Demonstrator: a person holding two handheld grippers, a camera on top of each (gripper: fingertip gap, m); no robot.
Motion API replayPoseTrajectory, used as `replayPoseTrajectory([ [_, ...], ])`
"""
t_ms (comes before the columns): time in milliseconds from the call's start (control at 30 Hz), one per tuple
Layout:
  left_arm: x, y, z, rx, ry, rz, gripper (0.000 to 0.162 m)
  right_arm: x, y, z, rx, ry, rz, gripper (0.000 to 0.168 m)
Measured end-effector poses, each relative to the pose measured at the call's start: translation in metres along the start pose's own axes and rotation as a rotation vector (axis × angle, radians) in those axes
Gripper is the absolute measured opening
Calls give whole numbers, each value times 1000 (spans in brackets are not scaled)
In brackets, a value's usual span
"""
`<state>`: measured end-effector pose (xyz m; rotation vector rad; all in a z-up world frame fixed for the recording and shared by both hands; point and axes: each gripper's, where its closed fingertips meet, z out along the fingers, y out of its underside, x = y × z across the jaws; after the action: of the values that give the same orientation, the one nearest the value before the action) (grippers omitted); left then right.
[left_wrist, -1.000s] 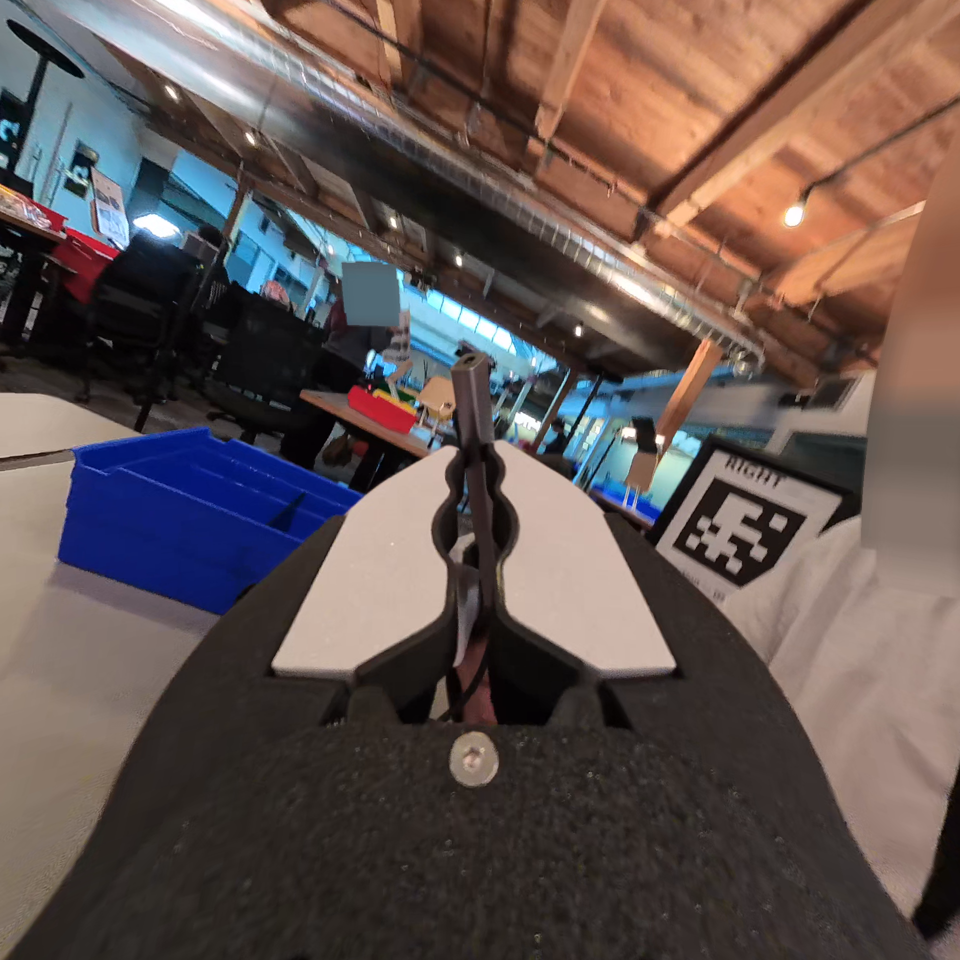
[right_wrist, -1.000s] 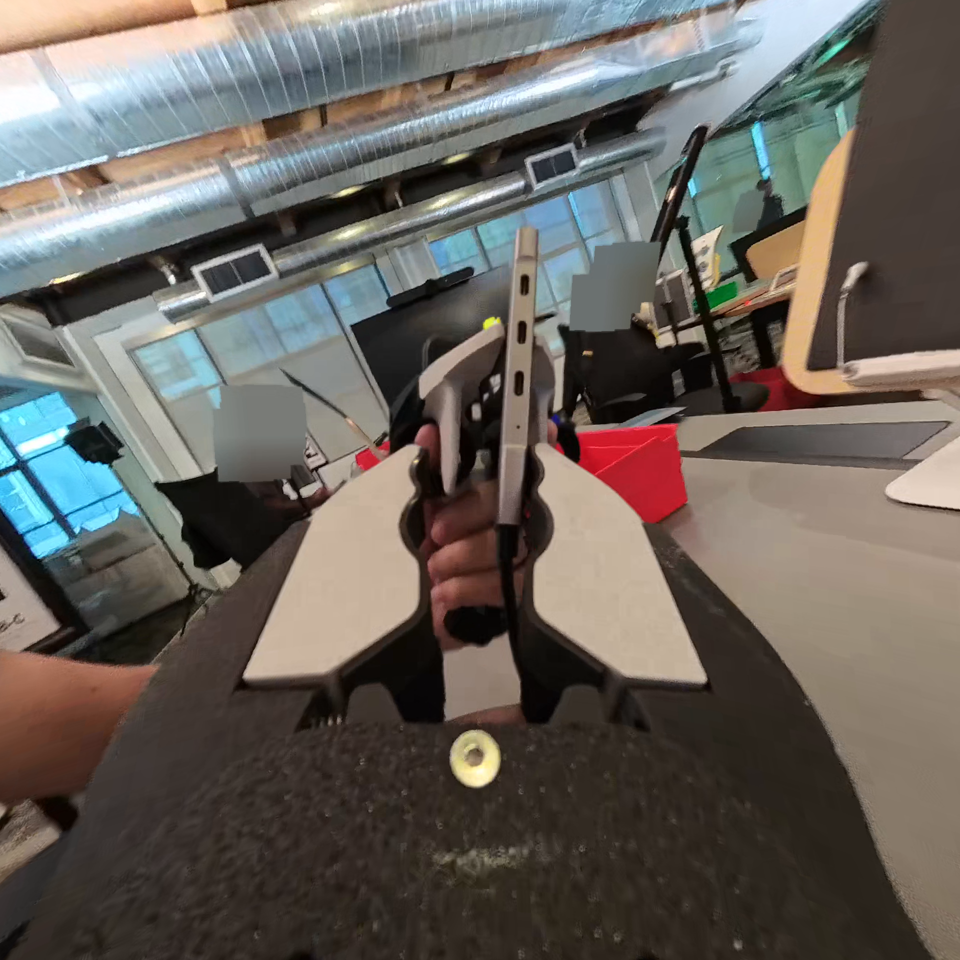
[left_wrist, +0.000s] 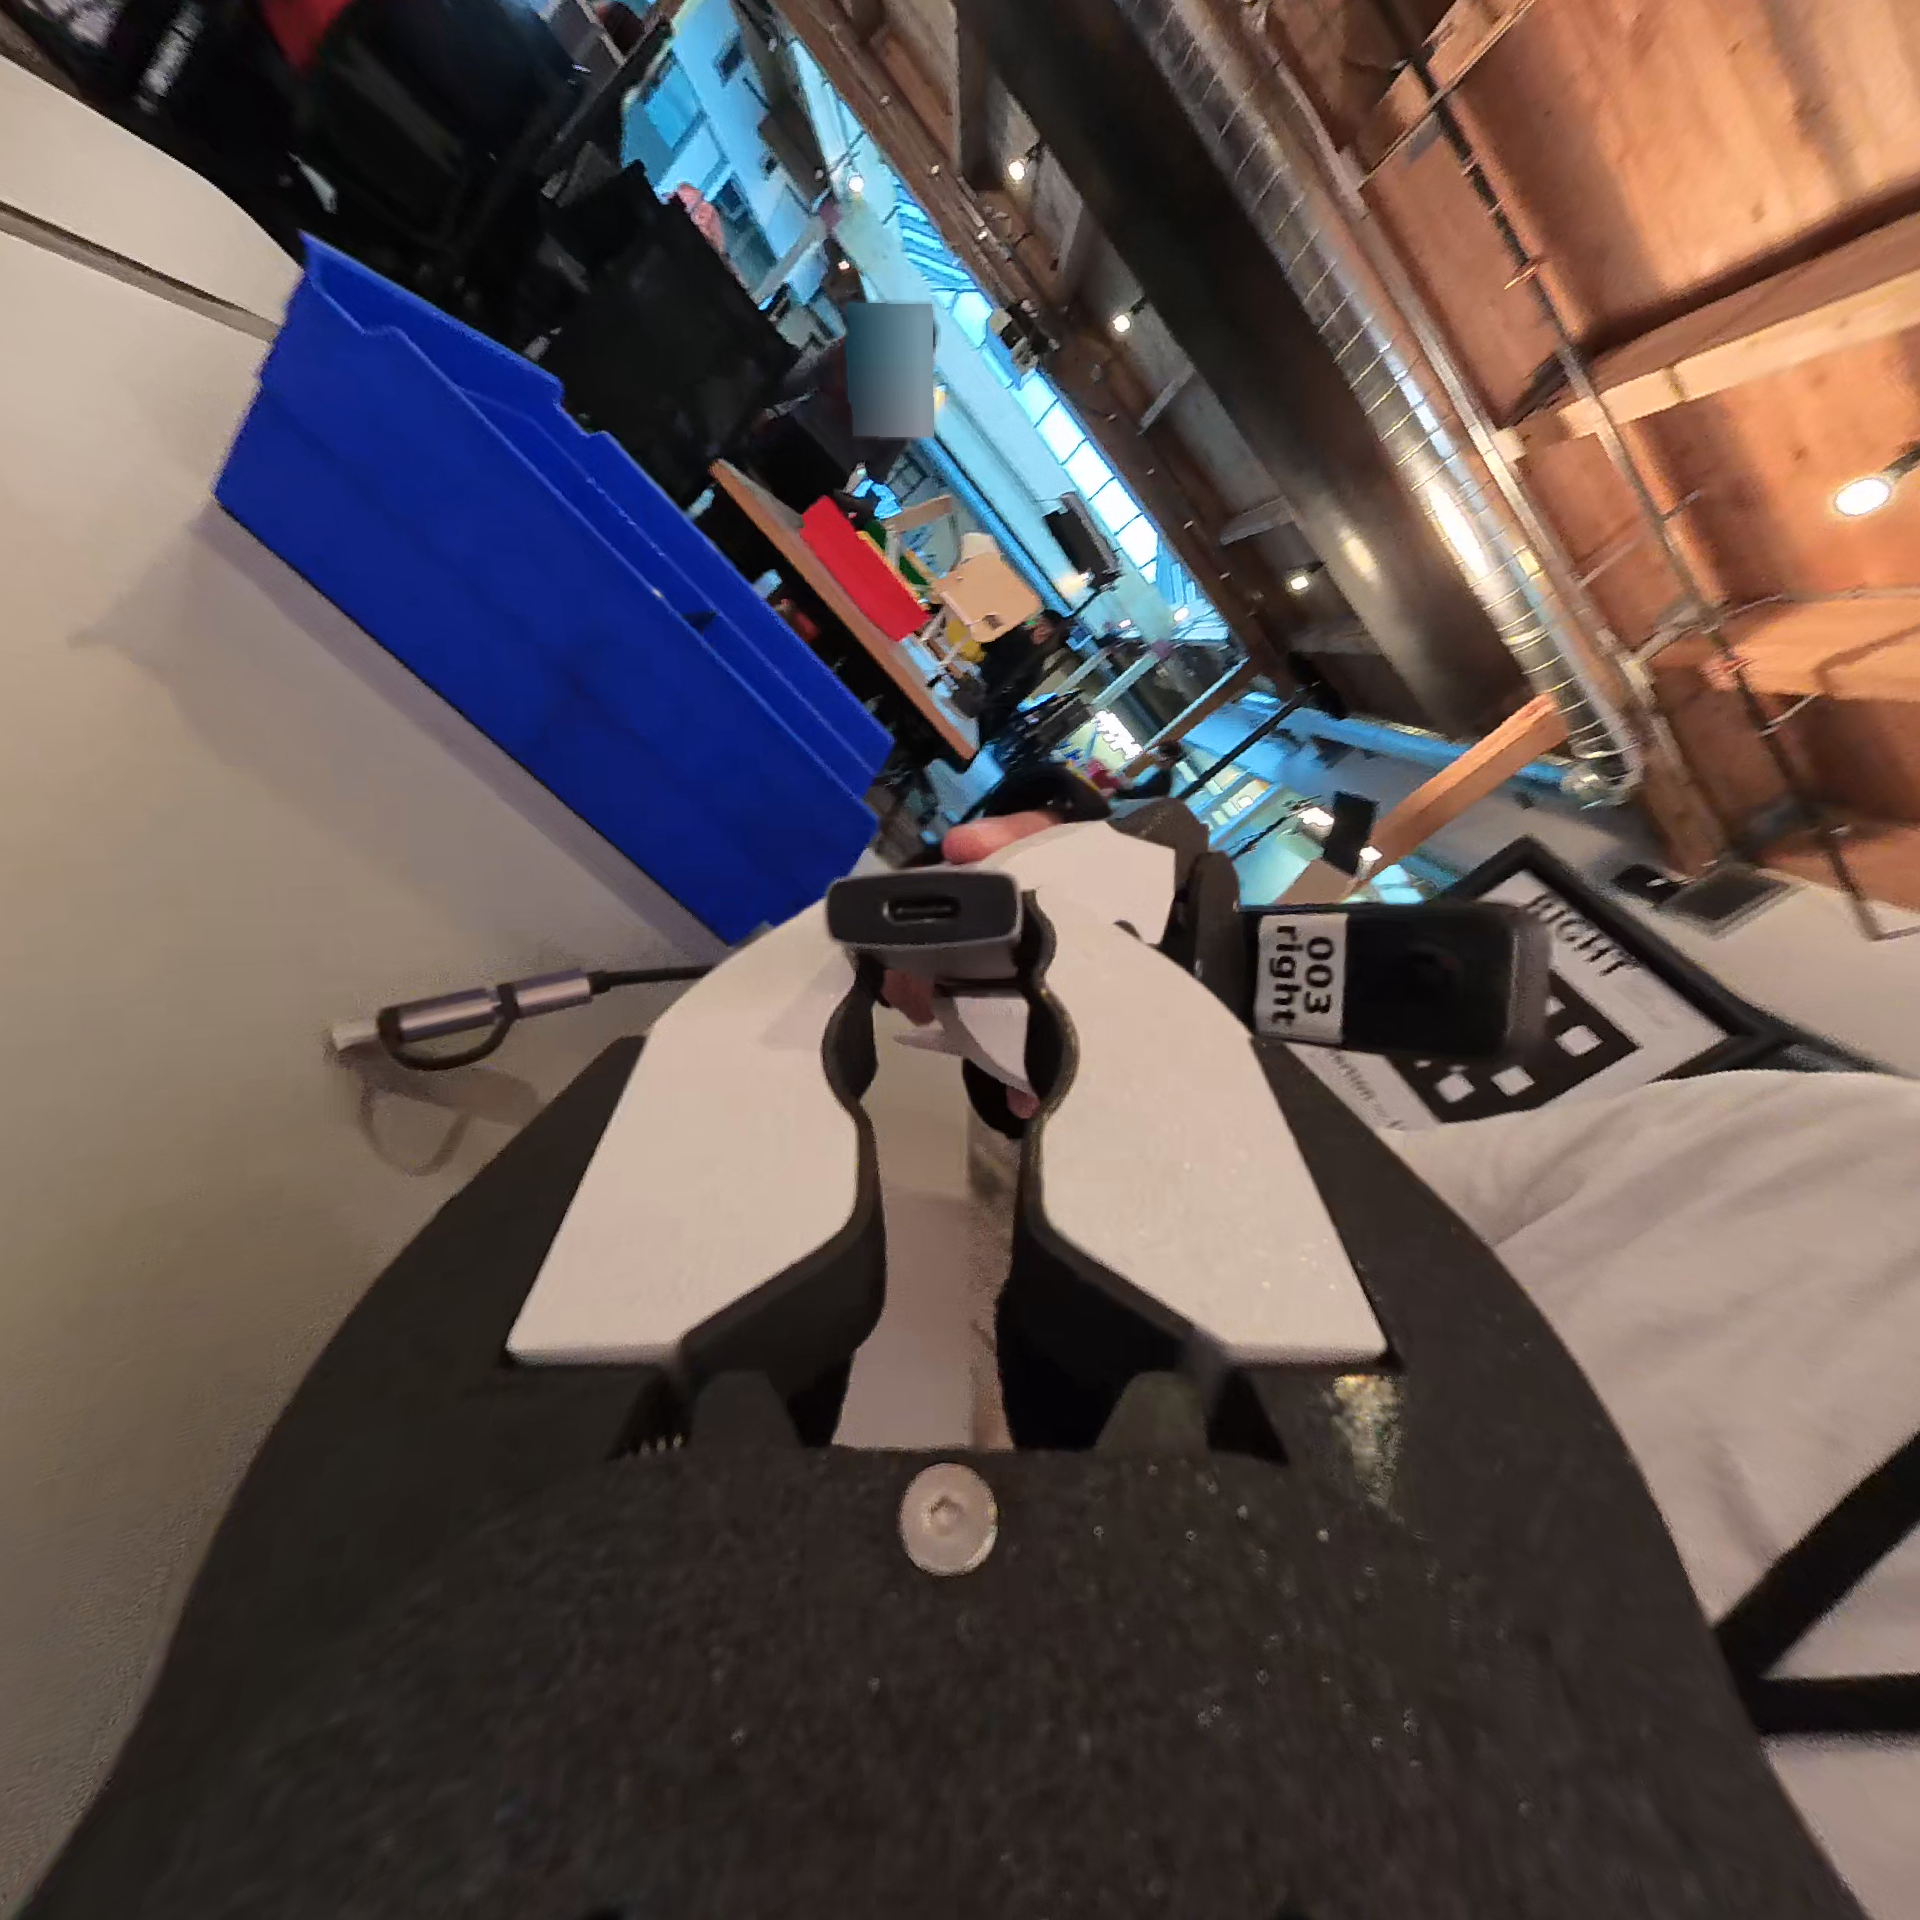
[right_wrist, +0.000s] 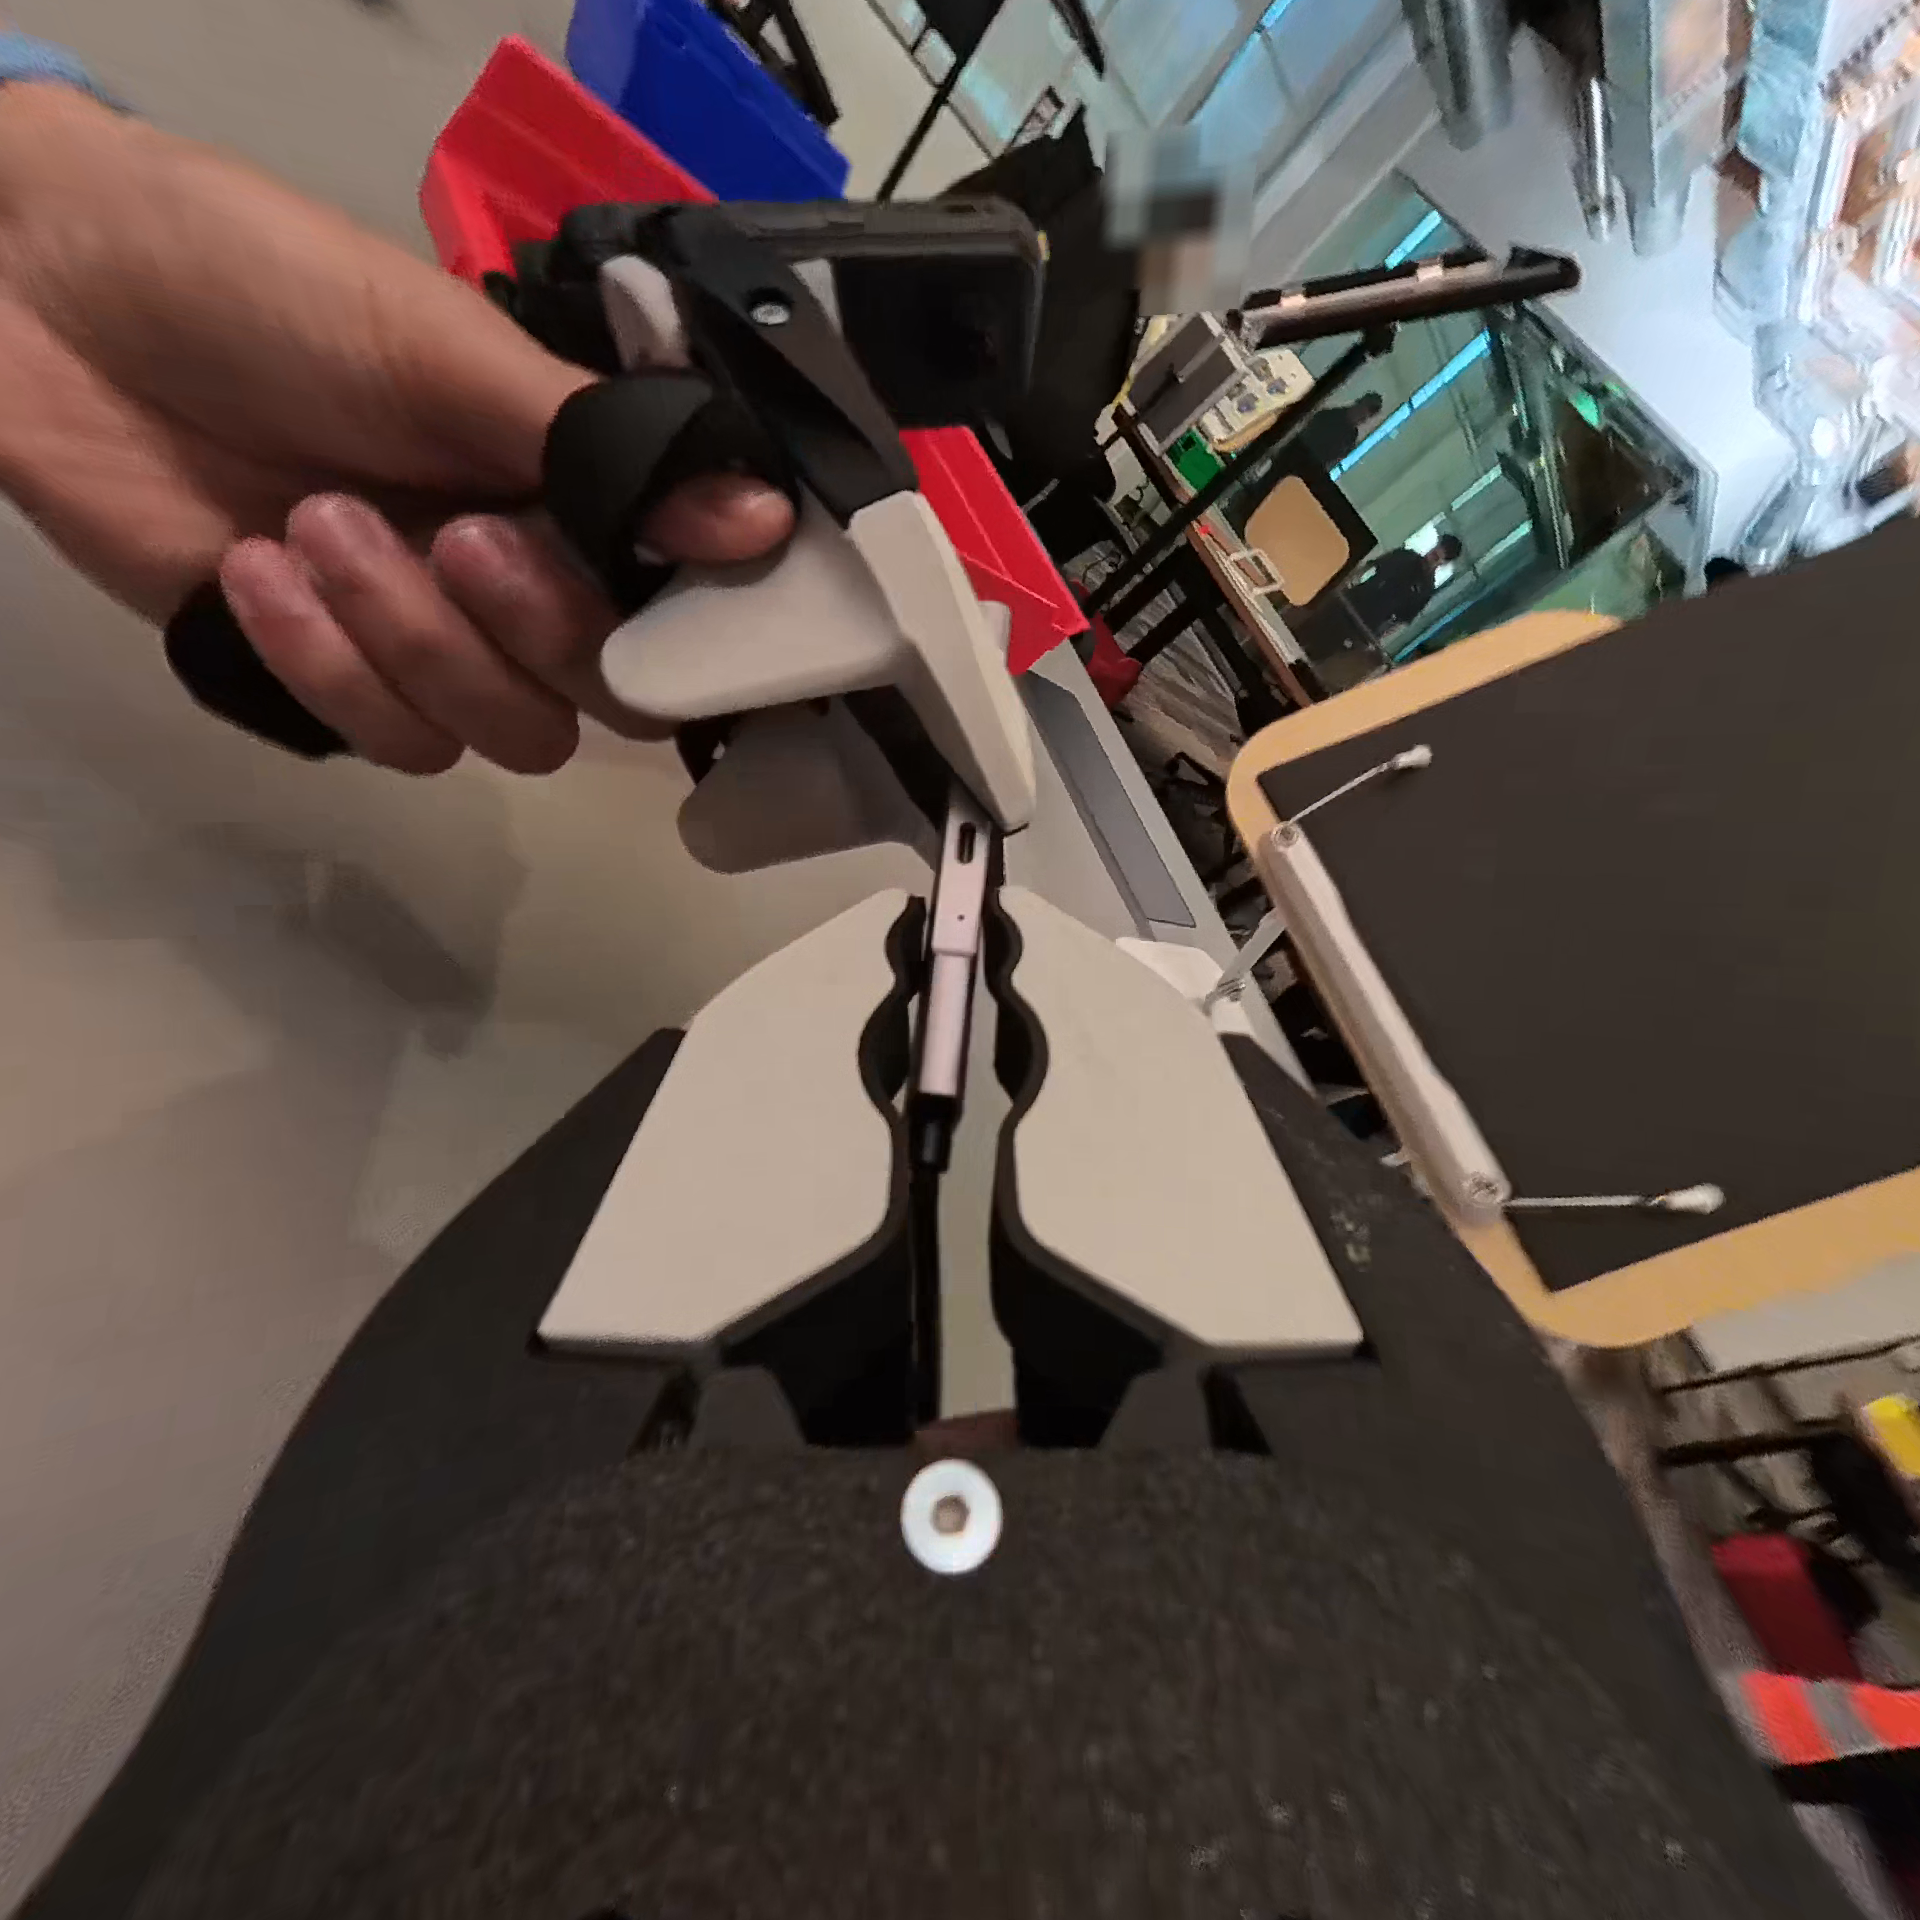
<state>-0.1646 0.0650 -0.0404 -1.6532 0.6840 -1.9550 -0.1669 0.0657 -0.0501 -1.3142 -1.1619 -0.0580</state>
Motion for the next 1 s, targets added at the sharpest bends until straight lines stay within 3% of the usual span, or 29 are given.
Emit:
replayPoseTrajectory([
  [167,4,-4,-1,57,80,-70,24,-2,7,-10,-71,-33,-187,20],
  [333,11,-5,5,88,118,-66,24,2,-3,-8,27,18,-83,27],
  [433,17,-2,13,113,170,-102,24,8,-12,-10,70,85,-77,13],
  [700,18,1,19,121,196,-143,23,10,-10,-14,107,94,-18,10],
  [800,6,3,5,47,45,-76,29,18,-4,-6,71,103,-60,9],
  [867,0,10,-15,4,-130,15,48,39,4,5,41,153,-114,10],
  [1000,12,47,-58,-51,-450,293,47,69,41,57,-81,200,-310,10],
])
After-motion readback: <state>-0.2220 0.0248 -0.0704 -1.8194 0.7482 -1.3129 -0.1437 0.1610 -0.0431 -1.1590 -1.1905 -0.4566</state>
